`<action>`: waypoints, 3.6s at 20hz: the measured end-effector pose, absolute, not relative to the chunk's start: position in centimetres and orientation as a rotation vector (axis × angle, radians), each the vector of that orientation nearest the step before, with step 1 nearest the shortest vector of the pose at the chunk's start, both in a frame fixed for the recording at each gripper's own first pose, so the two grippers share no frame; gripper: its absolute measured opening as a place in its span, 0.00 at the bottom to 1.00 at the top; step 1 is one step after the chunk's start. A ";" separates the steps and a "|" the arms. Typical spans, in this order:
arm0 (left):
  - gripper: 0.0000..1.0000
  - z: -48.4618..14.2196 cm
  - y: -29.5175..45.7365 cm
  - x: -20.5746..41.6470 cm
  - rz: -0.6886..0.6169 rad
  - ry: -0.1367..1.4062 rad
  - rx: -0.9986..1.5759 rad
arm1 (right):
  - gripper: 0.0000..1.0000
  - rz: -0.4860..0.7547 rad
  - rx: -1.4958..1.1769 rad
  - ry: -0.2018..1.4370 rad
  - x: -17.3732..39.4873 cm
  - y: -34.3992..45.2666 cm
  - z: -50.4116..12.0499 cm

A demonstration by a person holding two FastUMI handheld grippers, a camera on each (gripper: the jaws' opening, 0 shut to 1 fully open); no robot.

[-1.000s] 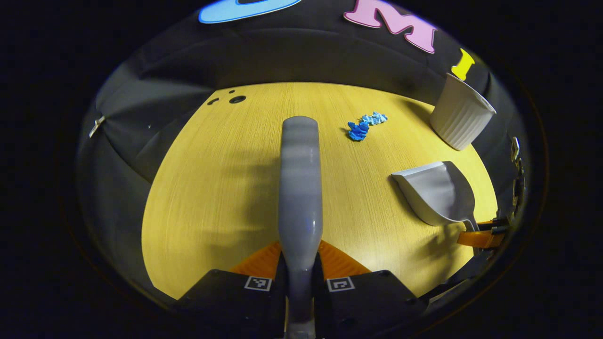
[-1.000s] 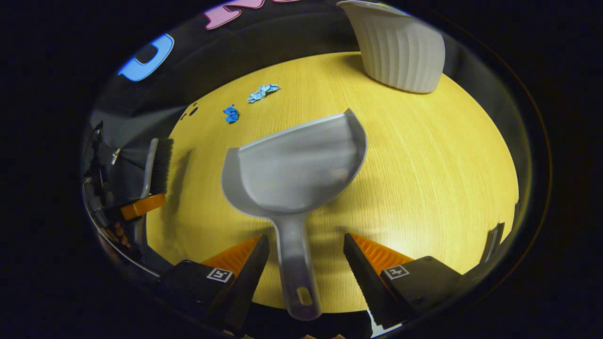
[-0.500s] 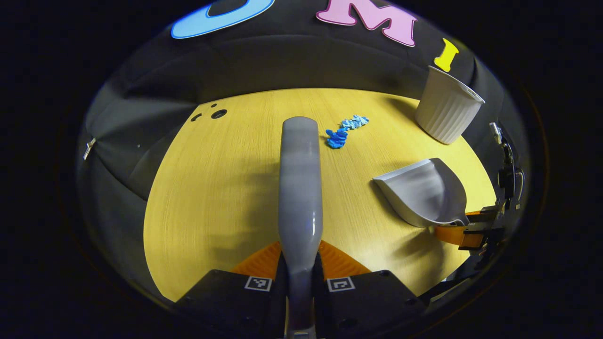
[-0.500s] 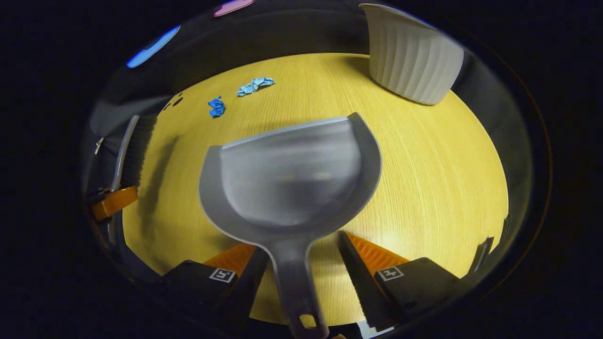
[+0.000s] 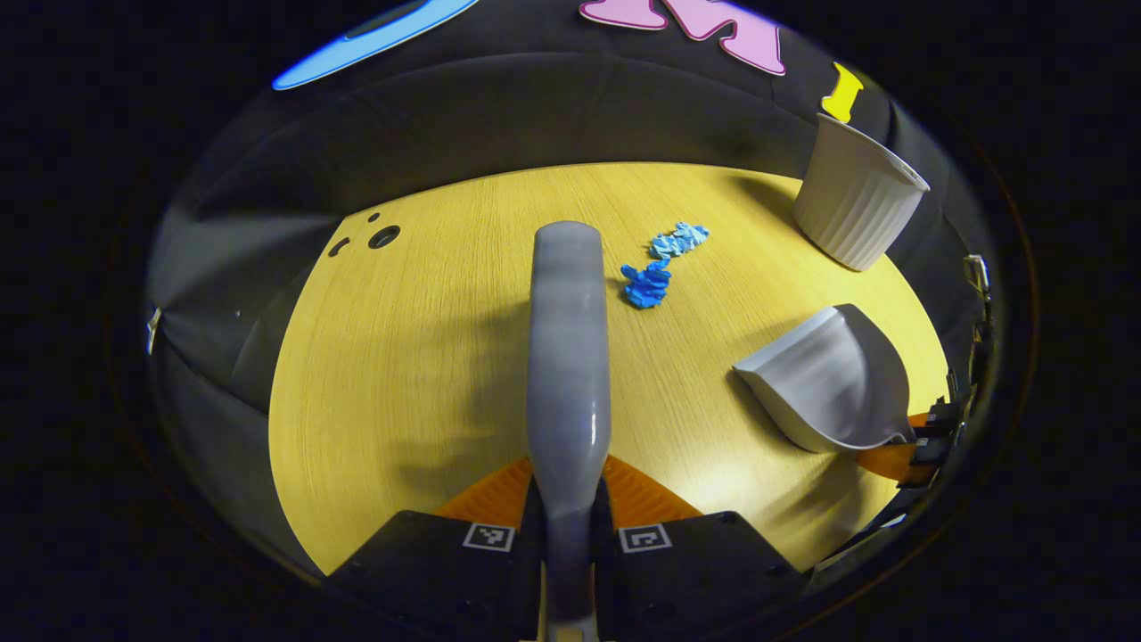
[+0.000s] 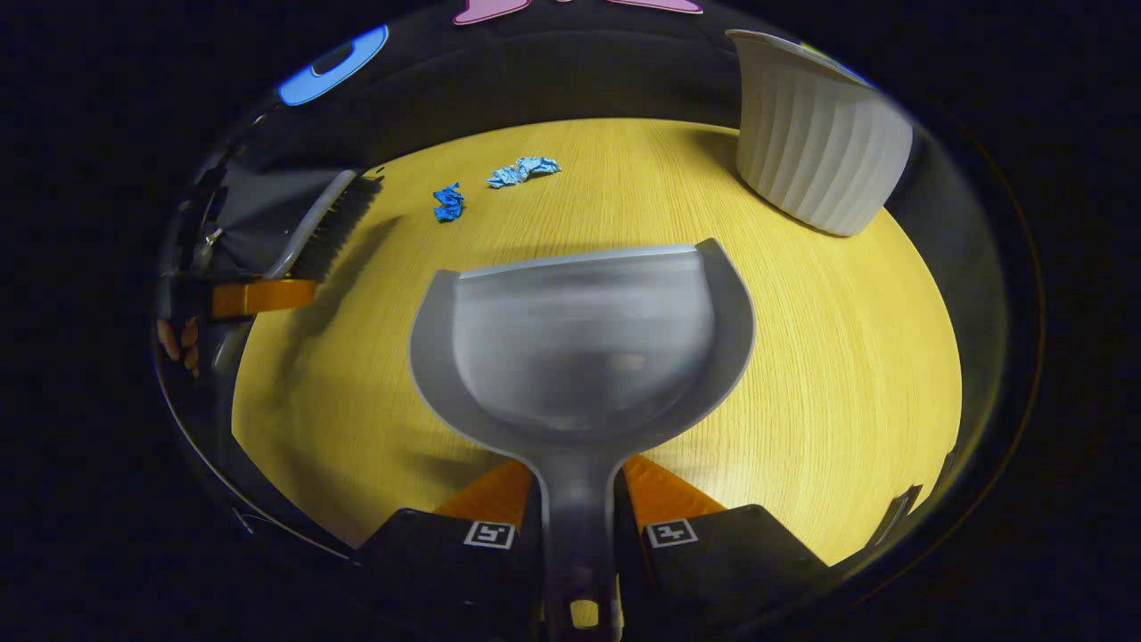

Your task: Pick up the small broom and dustpan from the desktop, sweep the trash into the dustpan with the broom, and then empty the trash into the garbage bin.

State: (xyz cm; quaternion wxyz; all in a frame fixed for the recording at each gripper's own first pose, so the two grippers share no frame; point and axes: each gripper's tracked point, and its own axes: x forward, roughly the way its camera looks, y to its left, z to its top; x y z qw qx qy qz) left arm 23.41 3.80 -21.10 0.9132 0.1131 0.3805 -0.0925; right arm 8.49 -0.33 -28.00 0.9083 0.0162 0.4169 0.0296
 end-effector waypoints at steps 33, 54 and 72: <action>0.31 -24.1 -10.2 28.7 -0.865 0.956 0.869 | 0.39 0.242 -0.098 0.844 9.6 -2.9 -27.8; 0.25 -19.3 -11.2 20.3 -0.696 0.853 0.460 | 0.38 0.293 -0.129 0.790 10.3 -3.6 -27.2; 0.28 -39.6 11.1 15.2 -0.430 0.863 0.127 | 0.39 0.255 -0.085 0.665 10.7 -3.3 -26.7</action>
